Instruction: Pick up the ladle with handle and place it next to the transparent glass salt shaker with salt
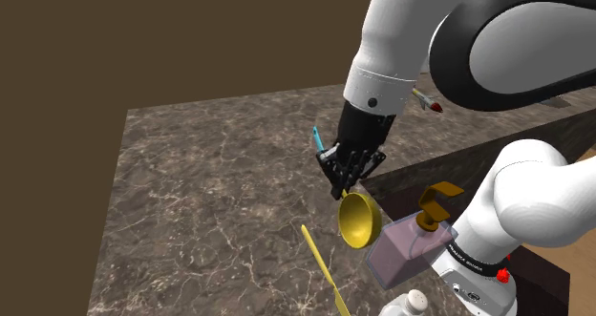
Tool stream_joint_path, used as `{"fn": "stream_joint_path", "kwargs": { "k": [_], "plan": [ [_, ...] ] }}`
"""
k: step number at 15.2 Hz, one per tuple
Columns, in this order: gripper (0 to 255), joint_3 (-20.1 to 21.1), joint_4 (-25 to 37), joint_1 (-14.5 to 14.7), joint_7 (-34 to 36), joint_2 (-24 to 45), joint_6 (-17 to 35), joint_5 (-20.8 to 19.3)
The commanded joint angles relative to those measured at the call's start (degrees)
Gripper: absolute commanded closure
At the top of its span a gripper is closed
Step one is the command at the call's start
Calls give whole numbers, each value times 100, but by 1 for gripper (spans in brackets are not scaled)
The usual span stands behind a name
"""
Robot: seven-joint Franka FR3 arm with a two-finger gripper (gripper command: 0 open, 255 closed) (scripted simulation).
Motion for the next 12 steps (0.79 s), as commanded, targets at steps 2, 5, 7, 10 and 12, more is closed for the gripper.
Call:
{"fn": "stream_joint_path", "kwargs": {
  "k": [2,5,7,10,12],
  "plan": [
    [255,91,-187,16,-53,74,260,85],
    [255,180,-366,38,-103,147,509,175],
    [255,242,-480,53,-138,206,680,238],
    [255,338,-643,73,-191,313,946,335],
    [255,404,-745,85,-228,397,1129,403]
  ]
}}
